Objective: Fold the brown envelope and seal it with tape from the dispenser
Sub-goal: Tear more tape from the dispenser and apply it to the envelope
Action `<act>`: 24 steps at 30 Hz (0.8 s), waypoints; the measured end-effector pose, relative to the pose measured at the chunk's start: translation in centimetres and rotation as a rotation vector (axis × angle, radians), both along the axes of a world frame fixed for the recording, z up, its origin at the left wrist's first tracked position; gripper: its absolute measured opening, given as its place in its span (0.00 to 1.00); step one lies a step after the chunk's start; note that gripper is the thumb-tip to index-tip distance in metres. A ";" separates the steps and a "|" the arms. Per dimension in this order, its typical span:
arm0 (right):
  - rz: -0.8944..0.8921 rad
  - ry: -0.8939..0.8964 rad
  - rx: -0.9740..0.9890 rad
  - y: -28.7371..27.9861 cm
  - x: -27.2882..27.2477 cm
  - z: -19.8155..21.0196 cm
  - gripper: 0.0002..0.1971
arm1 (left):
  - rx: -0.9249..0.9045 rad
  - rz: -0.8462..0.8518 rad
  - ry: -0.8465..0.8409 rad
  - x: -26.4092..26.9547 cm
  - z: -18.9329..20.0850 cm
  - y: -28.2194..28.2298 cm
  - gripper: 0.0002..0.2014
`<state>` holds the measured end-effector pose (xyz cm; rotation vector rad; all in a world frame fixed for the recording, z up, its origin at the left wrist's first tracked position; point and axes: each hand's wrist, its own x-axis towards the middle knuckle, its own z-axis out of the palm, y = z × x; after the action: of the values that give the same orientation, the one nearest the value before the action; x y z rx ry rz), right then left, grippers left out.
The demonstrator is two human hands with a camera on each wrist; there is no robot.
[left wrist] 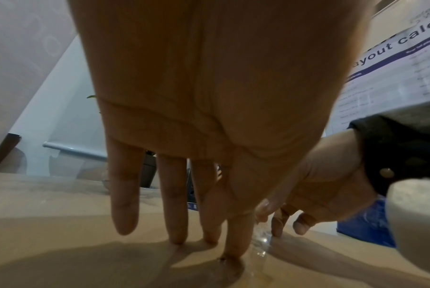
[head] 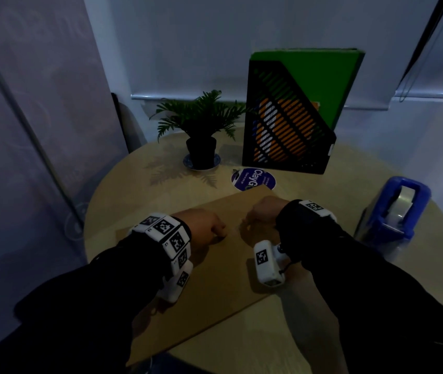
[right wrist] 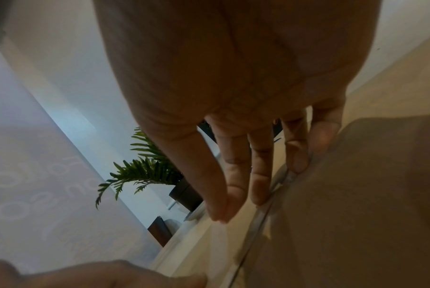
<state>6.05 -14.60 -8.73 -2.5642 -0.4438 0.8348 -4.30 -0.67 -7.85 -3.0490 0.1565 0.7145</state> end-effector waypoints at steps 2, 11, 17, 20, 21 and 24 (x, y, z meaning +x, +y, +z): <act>-0.005 -0.005 -0.006 0.1 0.0 0.0 0.08 | -0.008 0.007 0.012 0.0 0.0 0.0 0.20; 0.007 -0.053 -0.059 0.4 0.0 -0.1 0.13 | 0.016 -0.017 0.027 -0.1 0.2 -0.1 0.20; -0.013 -0.029 -0.042 0.4 0.2 -0.3 0.16 | 0.025 -0.012 0.032 -0.1 0.0 -0.1 0.20; -0.008 -0.030 -0.051 0.4 0.1 -0.3 0.16 | 0.026 -0.014 0.030 -0.1 0.0 0.0 0.20; -0.004 -0.030 -0.052 0.4 0.1 -0.3 0.15 | 0.024 -0.019 0.031 0.0 -0.1 0.0 0.20; -0.012 -0.017 -0.041 0.5 0.2 -0.4 0.15 | 0.037 -0.049 0.029 0.0 0.0 0.0 0.19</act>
<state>6.24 -14.12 -9.08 -2.6107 -0.4199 0.8258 -4.30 -0.62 -7.90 -2.9899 0.2155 0.7506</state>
